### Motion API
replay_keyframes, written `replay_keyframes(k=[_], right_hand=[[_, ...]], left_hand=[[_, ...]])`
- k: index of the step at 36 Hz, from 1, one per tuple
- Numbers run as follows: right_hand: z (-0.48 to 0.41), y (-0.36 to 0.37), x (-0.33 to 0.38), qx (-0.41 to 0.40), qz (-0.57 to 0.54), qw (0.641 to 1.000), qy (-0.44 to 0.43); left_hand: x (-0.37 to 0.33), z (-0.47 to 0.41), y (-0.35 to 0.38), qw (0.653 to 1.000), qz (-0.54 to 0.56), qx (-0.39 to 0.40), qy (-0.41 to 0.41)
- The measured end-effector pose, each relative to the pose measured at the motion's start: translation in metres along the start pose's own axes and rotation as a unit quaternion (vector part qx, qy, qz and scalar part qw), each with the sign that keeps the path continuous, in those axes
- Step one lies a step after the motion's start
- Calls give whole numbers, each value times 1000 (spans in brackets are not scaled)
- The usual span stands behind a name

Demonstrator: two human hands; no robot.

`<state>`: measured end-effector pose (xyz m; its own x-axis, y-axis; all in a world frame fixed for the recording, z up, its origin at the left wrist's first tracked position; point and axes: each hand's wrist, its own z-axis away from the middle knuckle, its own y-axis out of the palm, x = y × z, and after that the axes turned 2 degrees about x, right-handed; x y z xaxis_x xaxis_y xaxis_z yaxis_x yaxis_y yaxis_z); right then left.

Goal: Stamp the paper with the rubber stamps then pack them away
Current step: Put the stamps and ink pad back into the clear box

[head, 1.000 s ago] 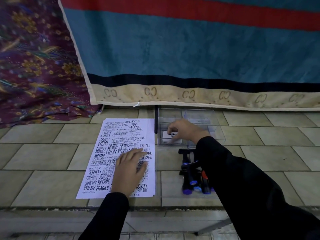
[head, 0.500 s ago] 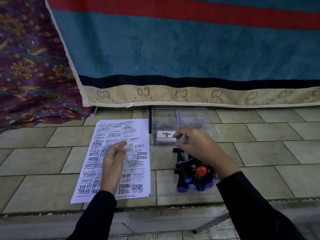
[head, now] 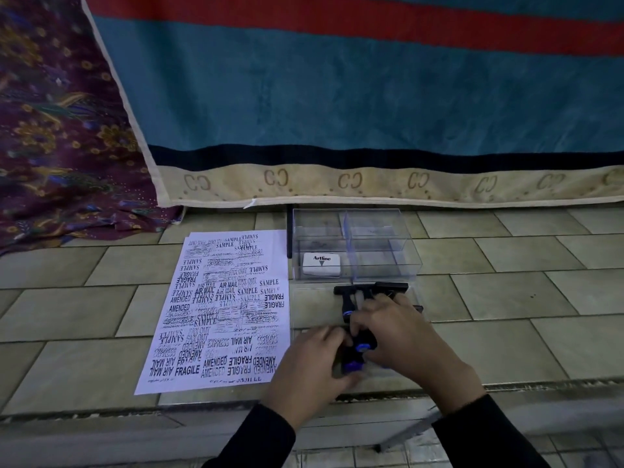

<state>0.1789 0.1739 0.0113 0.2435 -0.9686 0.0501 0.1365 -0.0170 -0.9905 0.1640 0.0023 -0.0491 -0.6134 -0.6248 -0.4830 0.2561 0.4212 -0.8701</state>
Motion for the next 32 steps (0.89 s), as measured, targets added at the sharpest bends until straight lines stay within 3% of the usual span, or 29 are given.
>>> replay_keyframes(k=[10, 17, 20, 23, 27, 32], right_hand=[[-2, -8, -2, 11, -32, 999, 5], [-2, -36, -6, -13, -165, 986, -7], [-4, -47, -11, -51, -259, 964, 11], [-14, -57, -18, -112, -344, 932, 34], [-44, -66, -27, -180, -363, 913, 55], [-103, -60, -36, -251, -304, 912, 111]], left_hand=[[2, 2, -4, 1000, 0, -24, 14], [7, 5, -34, 988, 150, -14, -32], [14, -2, -61, 971, 224, -54, -60], [22, -17, -91, 965, 229, -102, -75], [35, -51, -121, 958, 223, -159, -83], [51, -110, -122, 962, 164, -176, -128]])
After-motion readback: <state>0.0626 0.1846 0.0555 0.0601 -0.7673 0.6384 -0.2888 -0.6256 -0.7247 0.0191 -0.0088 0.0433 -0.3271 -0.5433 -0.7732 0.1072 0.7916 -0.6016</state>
